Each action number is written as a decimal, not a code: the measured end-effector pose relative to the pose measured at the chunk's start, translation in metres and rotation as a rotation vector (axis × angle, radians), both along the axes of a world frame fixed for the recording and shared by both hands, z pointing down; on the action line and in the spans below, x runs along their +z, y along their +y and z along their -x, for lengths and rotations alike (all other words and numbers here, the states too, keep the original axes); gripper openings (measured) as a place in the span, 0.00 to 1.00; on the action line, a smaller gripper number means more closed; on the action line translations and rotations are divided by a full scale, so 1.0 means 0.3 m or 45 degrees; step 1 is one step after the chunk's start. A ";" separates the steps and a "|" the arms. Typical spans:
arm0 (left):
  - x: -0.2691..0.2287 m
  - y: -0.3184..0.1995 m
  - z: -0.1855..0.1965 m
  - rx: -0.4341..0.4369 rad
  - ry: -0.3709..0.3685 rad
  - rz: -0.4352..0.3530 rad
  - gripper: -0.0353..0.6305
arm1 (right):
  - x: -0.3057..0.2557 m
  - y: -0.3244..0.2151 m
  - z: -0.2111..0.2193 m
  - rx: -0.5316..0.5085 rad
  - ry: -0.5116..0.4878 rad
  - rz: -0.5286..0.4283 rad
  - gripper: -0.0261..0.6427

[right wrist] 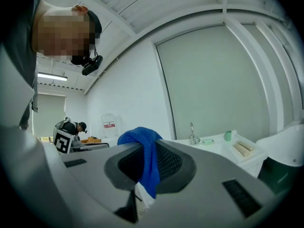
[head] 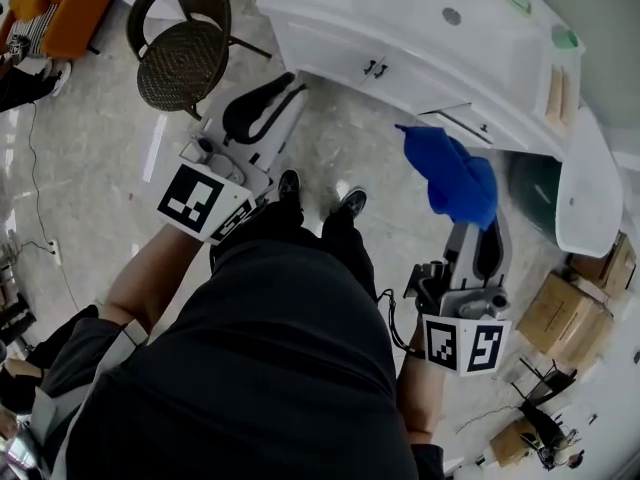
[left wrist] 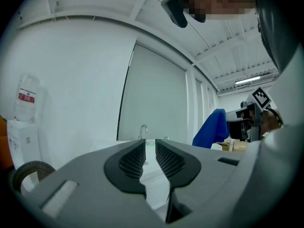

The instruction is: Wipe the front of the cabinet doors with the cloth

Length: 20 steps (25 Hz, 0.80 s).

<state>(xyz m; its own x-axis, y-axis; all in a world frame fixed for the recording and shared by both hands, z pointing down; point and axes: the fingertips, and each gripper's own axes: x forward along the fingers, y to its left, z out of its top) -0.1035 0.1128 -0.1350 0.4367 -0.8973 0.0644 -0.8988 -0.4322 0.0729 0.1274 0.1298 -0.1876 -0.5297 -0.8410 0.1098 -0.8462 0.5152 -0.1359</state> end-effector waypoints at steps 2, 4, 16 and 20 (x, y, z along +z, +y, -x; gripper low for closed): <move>0.011 0.013 0.012 0.016 -0.003 0.005 0.15 | 0.020 0.023 0.016 0.013 -0.002 0.018 0.09; 0.018 0.016 0.028 0.037 -0.007 0.004 0.15 | 0.032 0.042 0.036 0.030 -0.003 0.026 0.09; 0.034 -0.025 0.077 0.079 0.010 -0.007 0.15 | 0.040 0.045 0.090 0.066 0.016 0.023 0.09; 0.036 -0.031 0.071 0.085 0.010 -0.007 0.15 | 0.043 0.039 0.095 0.058 0.014 0.026 0.09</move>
